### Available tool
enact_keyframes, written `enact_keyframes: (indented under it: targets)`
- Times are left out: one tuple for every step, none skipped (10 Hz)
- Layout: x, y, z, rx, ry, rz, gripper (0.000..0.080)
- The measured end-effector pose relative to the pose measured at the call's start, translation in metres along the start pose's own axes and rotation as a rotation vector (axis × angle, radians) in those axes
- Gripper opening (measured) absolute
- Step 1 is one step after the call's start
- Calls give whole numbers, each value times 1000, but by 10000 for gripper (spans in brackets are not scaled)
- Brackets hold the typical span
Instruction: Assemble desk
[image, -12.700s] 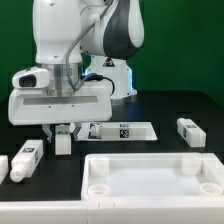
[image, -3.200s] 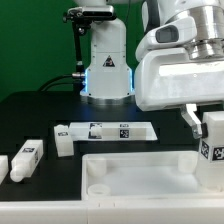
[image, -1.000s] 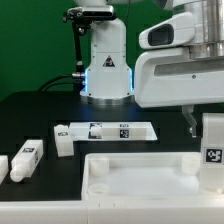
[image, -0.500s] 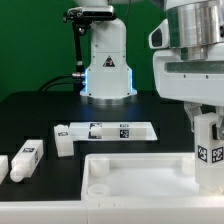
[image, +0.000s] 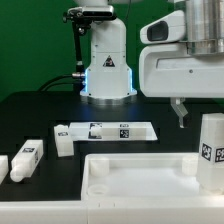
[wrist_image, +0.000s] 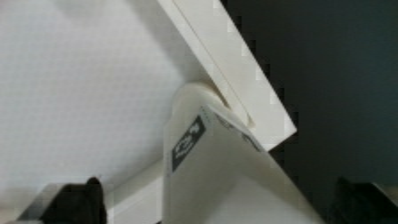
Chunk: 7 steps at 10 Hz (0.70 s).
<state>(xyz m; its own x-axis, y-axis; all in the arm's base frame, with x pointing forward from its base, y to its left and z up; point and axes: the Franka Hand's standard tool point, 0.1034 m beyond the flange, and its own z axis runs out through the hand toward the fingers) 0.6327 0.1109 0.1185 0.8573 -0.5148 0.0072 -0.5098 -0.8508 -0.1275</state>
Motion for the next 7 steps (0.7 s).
enact_keyframes:
  targets:
    - [0,1,1,-1,0,-53,644]
    - [1,1,1,-2,0,-135,644]
    - [1,1,1,-4,1,-220,649]
    - [0,-1,1,-51,19,-491,649]
    - [3,-2,0,-54,17,-684,649]
    - [3,-1,0,-49,17,-626,649]
    - [3,-1,0,-50,17,-628,507]
